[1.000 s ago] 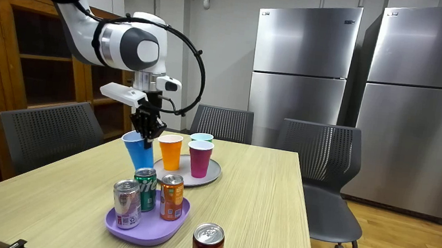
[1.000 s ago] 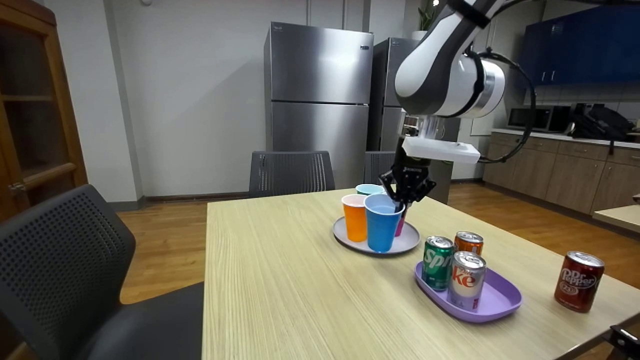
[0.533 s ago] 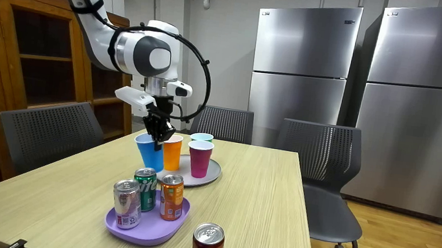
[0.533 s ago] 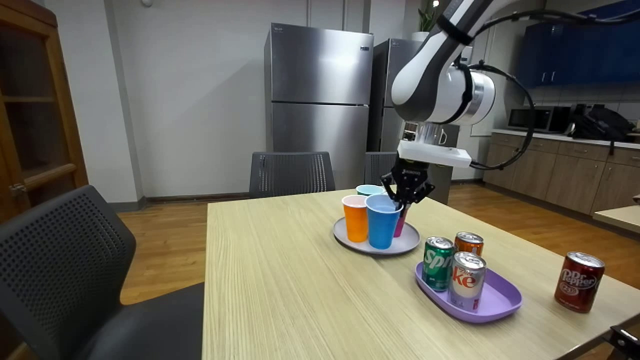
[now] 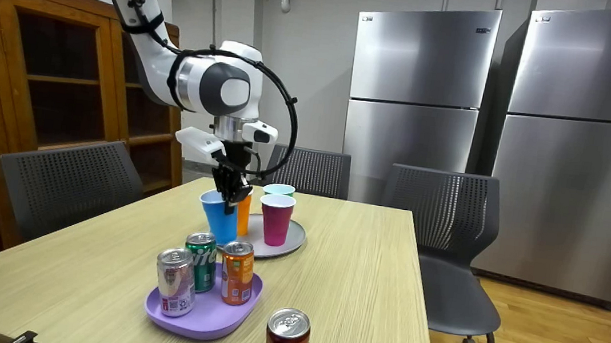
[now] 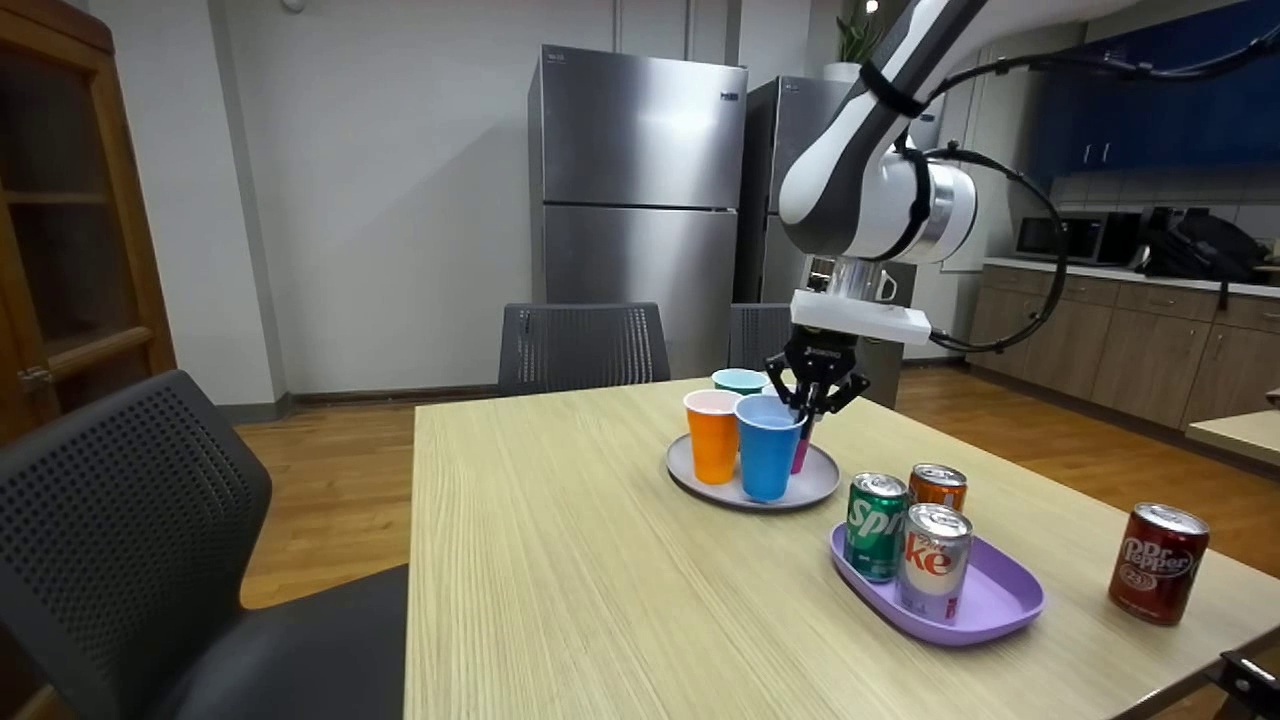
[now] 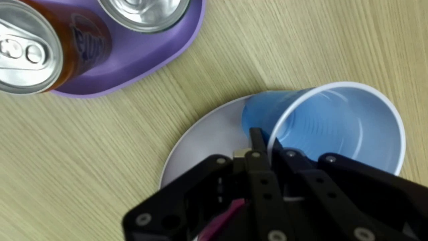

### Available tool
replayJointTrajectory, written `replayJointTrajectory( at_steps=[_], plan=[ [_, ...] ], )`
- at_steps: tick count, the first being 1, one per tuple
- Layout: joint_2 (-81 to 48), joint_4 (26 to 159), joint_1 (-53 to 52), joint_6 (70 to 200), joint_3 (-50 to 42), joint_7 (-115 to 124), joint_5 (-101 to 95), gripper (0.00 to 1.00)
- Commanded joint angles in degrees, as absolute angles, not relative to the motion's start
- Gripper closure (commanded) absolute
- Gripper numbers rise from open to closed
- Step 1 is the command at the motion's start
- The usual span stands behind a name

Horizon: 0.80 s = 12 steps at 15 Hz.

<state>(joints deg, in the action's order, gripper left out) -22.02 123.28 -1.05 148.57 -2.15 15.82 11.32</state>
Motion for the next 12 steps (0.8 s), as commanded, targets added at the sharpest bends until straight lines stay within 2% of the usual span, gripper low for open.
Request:
replayJointTrajectory(
  at_steps=[1, 12],
  plan=[
    [-23.68, 120.25, -0.41, 145.61, -2.38, 17.68, 12.25, 0.99],
    [-25.63, 118.95, 1.16, 145.70, -3.55, 19.34, 13.72, 0.99]
  ],
)
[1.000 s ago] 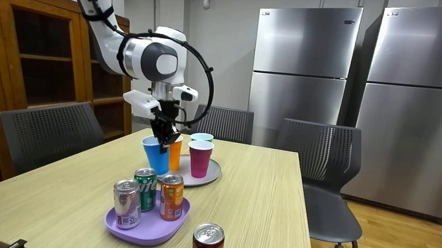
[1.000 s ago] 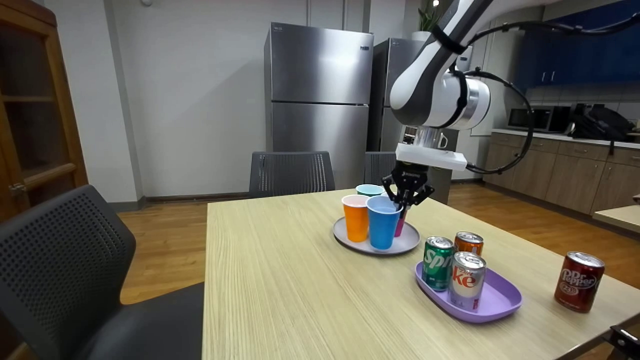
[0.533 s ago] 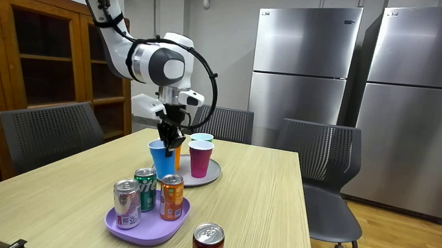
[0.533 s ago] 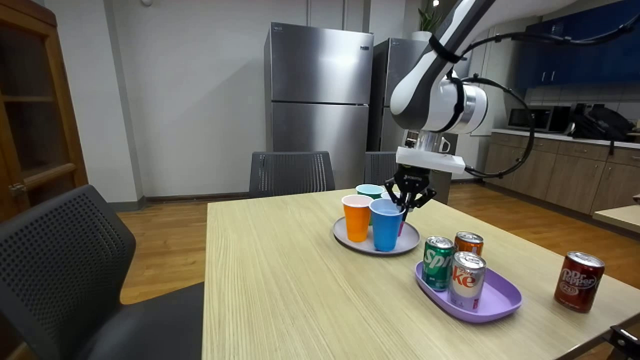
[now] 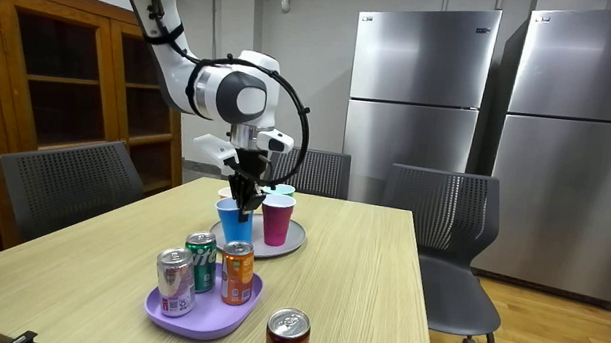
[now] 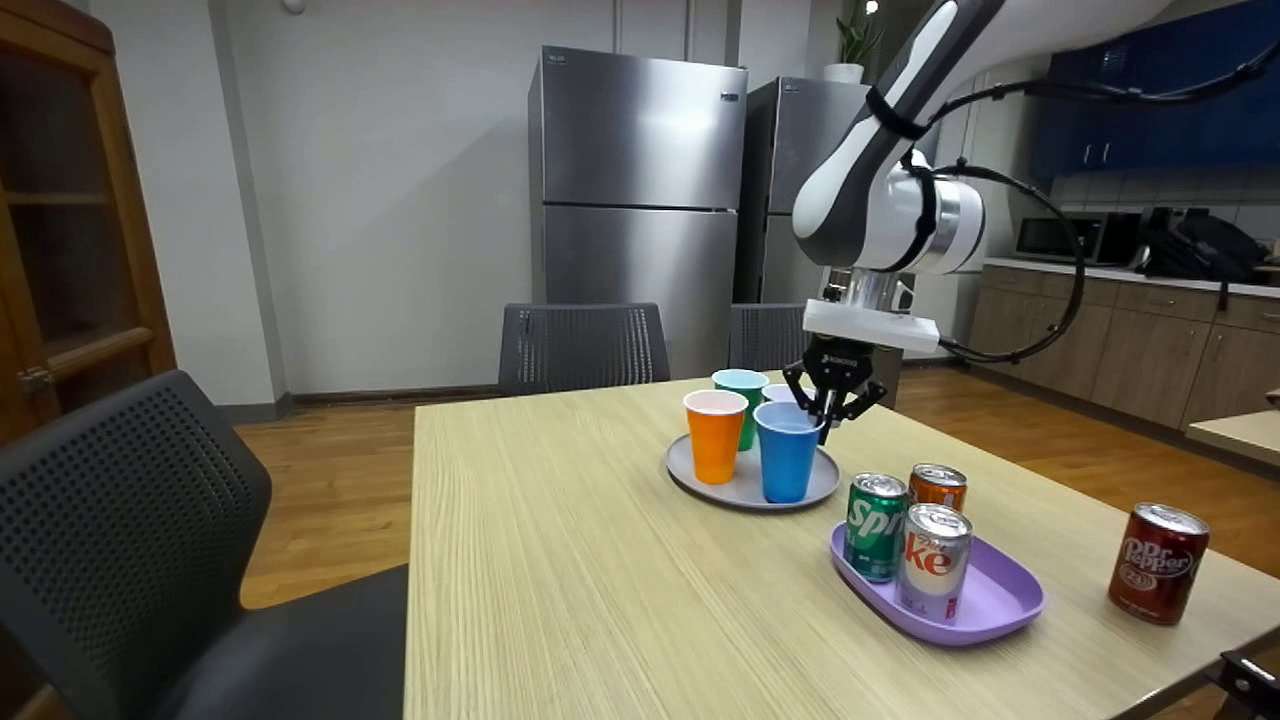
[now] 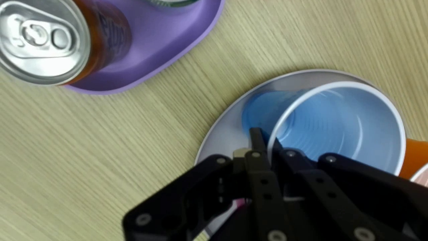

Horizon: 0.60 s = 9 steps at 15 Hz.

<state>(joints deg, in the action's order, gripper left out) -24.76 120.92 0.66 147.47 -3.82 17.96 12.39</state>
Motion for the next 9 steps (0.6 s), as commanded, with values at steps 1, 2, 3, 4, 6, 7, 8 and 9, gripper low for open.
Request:
replayJointTrajectory(
  at_steps=[1, 2, 3, 4, 6, 7, 8, 9],
  plan=[
    [-25.79, 118.81, 1.23, 145.74, -3.49, 19.44, 13.97, 0.99],
    [-25.97, 118.65, 1.25, 145.77, -3.43, 19.52, 14.30, 0.99],
    [-26.16, 118.47, 1.22, 145.79, -3.39, 19.60, 14.59, 0.99],
    [-26.33, 118.32, 1.23, 145.82, -3.39, 19.64, 14.89, 0.99],
    [-26.66, 118.07, 1.17, 145.92, -3.46, 19.95, 15.29, 0.99],
    [-26.79, 118.02, 1.17, 146.04, -3.46, 20.12, 15.41, 0.99],
    [-26.88, 117.98, 1.17, 146.11, -3.46, 20.29, 15.48, 0.99],
    [-26.97, 117.92, 1.14, 146.18, -3.51, 20.49, 15.51, 0.99]
  ],
)
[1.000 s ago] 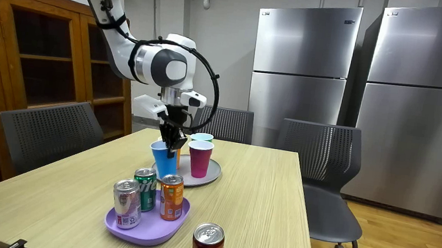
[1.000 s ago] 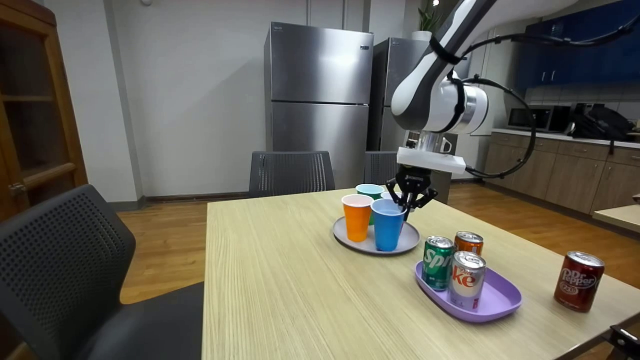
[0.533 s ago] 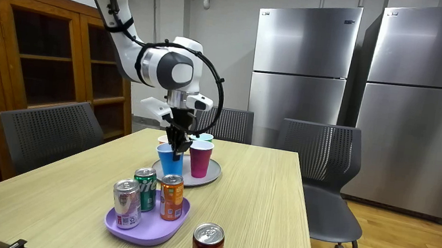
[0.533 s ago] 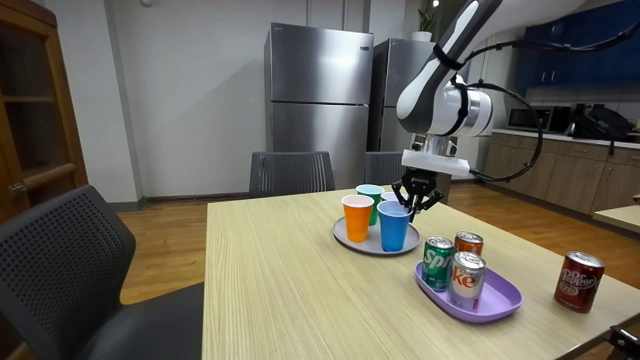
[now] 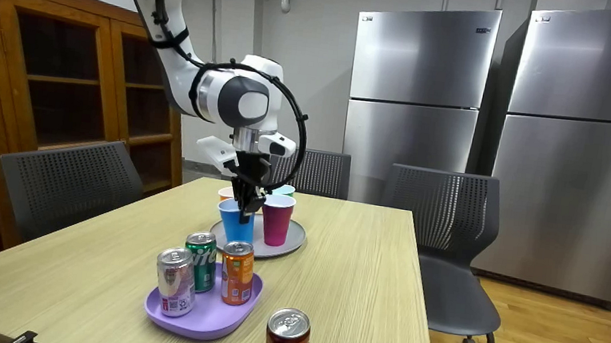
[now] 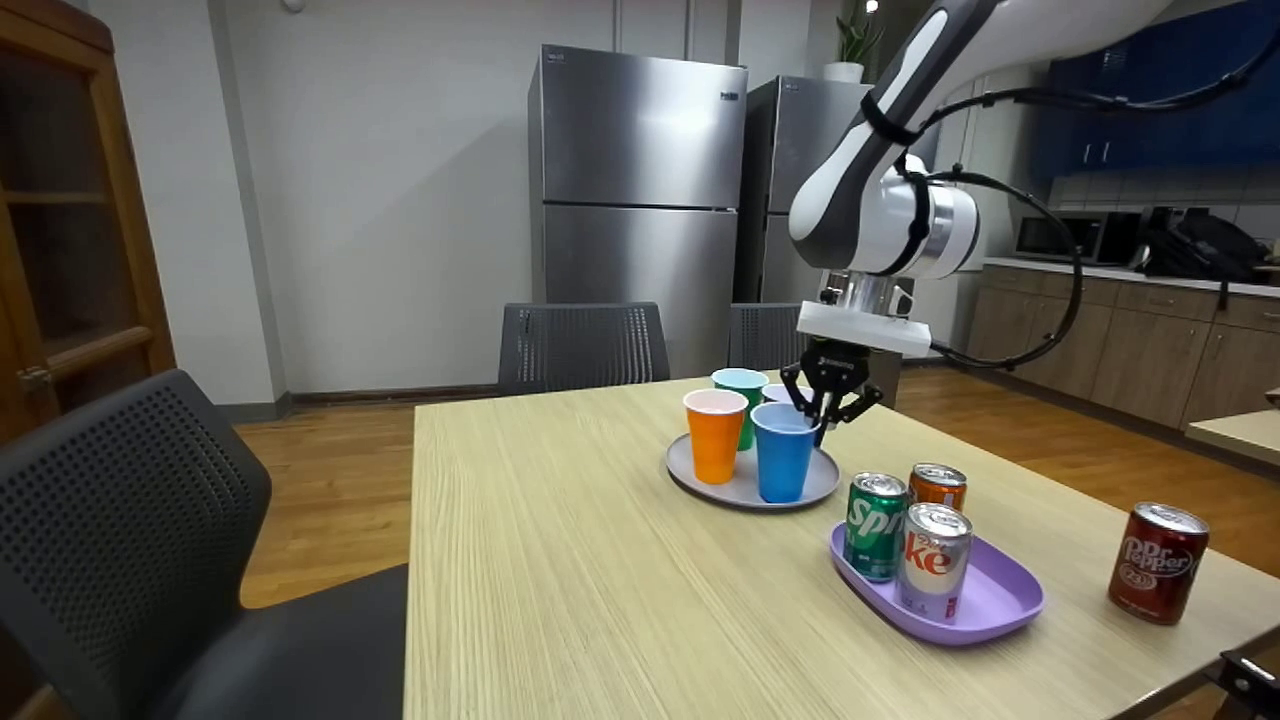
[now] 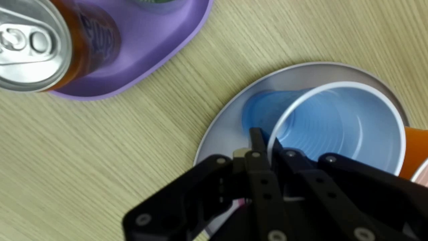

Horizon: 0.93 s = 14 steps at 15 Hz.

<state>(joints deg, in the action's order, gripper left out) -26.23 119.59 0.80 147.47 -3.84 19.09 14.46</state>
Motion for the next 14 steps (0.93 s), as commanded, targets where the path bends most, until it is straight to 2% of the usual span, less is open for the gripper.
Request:
replayJointTrajectory(
  at_steps=[1, 11, 12, 13, 14],
  plan=[
    [-27.09, 117.85, 1.13, 146.28, -3.49, 20.68, 15.62, 0.99],
    [-27.82, 116.92, 1.06, 146.33, -3.49, 21.50, 15.85, 0.99],
    [-27.90, 116.80, 1.10, 146.26, -3.41, 21.42, 15.94, 0.71],
    [-27.96, 116.71, 1.11, 146.22, -3.37, 21.39, 16.01, 0.70],
    [-27.99, 116.67, 1.12, 146.23, -3.35, 21.38, 16.07, 0.63]
  ],
)
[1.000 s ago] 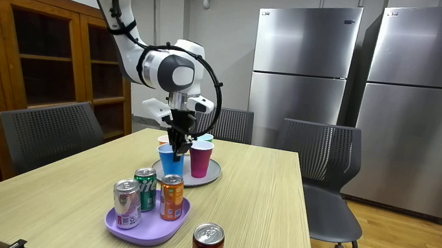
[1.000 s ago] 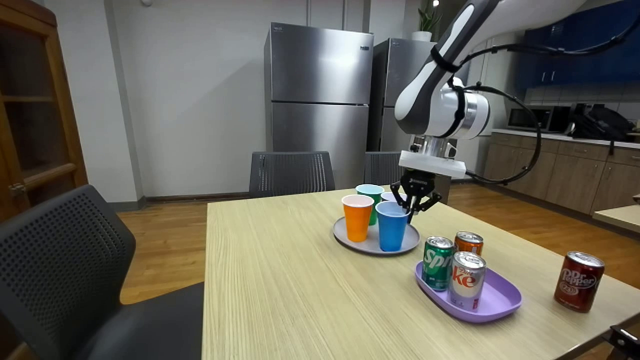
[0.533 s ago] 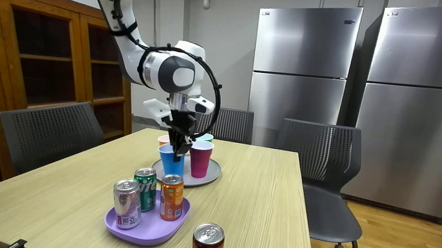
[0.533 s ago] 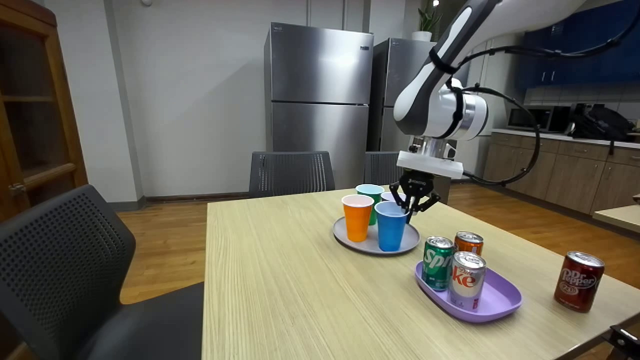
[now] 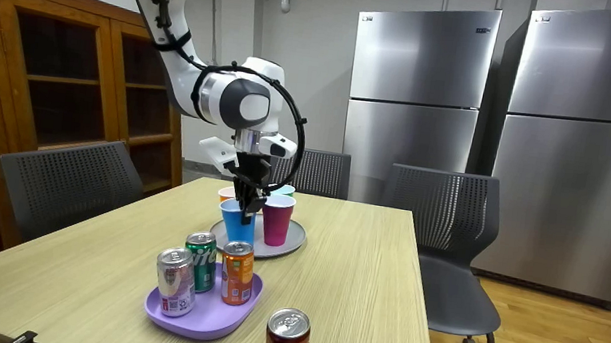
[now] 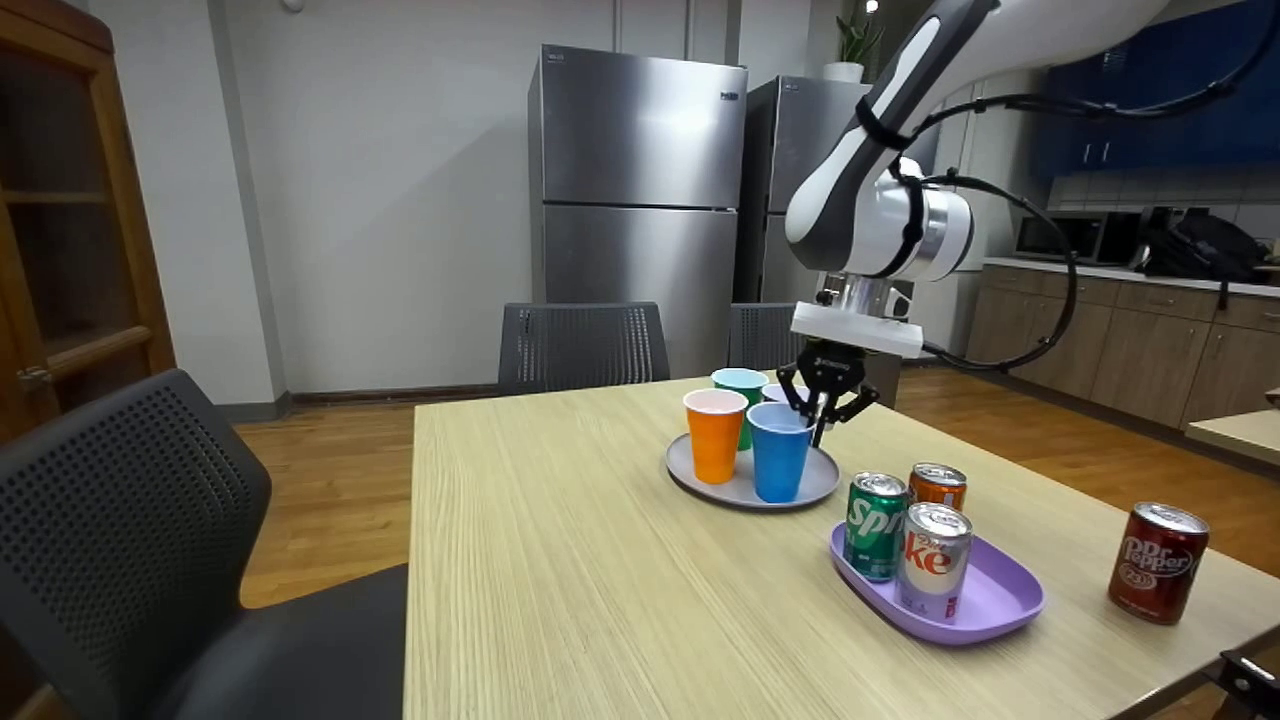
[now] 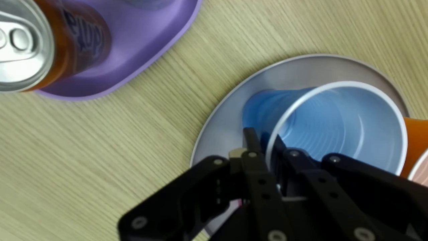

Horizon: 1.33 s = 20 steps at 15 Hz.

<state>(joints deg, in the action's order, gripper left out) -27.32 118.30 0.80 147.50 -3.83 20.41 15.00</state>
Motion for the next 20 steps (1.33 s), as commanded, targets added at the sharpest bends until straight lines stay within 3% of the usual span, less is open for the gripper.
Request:
replayJointTrajectory(
  at_steps=[1, 9, 20],
  plan=[
    [-28.01, 116.65, 1.14, 146.23, -3.32, 21.34, 16.12, 0.57],
    [-26.64, 117.91, 1.21, 146.58, -3.32, 21.10, 16.49, 0.00],
    [-18.46, 126.50, 1.41, 149.57, -3.82, 20.39, 17.41, 0.00]
  ],
)
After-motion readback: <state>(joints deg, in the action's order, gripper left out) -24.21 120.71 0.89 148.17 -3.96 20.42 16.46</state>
